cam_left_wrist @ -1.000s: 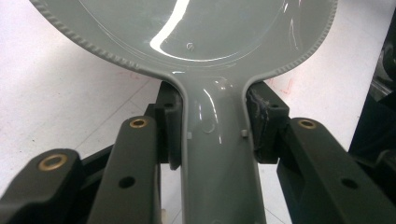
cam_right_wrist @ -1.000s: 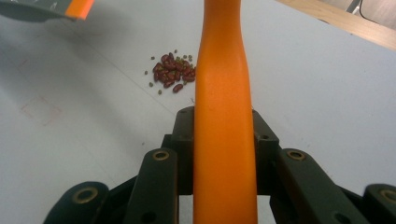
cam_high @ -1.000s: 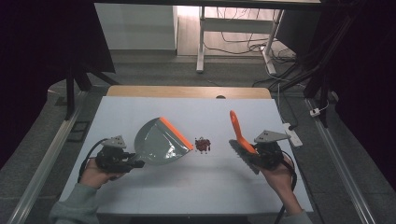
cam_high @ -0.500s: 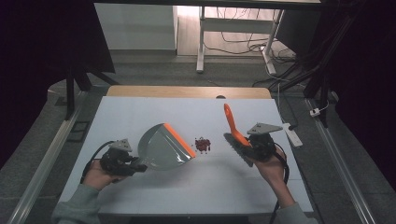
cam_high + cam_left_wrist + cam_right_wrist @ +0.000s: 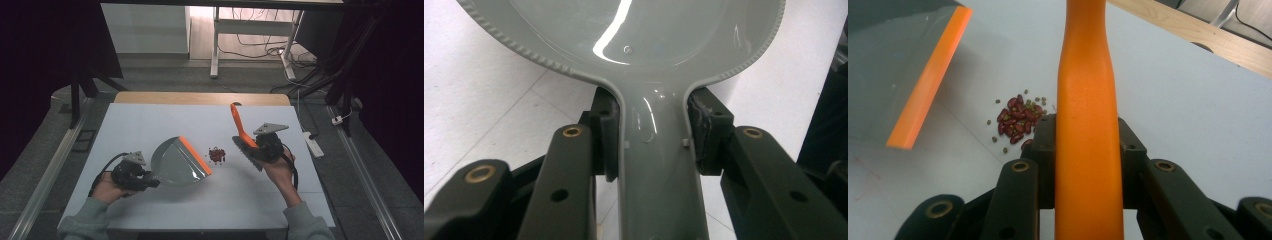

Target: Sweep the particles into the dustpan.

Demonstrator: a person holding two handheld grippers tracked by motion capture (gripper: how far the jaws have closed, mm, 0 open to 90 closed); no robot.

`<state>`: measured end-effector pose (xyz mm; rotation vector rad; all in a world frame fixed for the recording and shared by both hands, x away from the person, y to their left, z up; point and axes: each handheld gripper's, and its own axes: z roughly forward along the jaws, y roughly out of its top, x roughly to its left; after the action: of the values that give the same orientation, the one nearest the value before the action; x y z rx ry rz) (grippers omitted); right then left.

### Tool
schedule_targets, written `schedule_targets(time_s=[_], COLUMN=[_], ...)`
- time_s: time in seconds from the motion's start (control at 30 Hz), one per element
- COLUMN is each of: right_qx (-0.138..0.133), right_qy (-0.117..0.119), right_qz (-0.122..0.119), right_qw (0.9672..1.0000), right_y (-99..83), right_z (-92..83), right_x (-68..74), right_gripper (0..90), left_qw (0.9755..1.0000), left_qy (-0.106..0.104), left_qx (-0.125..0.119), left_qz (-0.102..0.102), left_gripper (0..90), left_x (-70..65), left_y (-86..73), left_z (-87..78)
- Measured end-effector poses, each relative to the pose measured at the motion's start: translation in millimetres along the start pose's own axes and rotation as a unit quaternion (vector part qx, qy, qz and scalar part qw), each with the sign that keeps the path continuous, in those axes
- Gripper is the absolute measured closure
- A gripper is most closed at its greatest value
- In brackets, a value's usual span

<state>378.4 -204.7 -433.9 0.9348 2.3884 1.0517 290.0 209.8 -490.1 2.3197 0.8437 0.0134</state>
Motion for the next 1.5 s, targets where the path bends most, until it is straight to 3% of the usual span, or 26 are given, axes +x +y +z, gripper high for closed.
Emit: schedule_targets(time_s=[0.2,0.77,1.3,1.5], right_qx=[0.008,0.028,0.055,0.061], right_qy=[-0.002,-0.013,-0.025,-0.022], right_qz=[0.009,0.016,0.017,0.020], right_qw=[0.9999,0.9994,0.9980,0.9977], right_y=[7.6,23.6,26.9,26.4], right_z=[13.2,48.5,80.8,87.7], right_x=[-3.7,-8.5,-8.6,-7.7], right_gripper=[70.5,70.5,70.5,70.5], left_qw=[0.9998,0.9990,0.9980,0.9981], left_qy=[-0.011,-0.018,-0.033,-0.034], left_qx=[0.014,0.035,0.050,0.051], left_qz=[0.005,0.020,0.017,0.006], left_gripper=[61.8,61.7,61.8,61.8], left_x=[-0.2,-0.8,-0.1,0.5], left_y=[1.0,7.3,12.8,14.5], left_z=[4.0,17.9,32.9,35.2])
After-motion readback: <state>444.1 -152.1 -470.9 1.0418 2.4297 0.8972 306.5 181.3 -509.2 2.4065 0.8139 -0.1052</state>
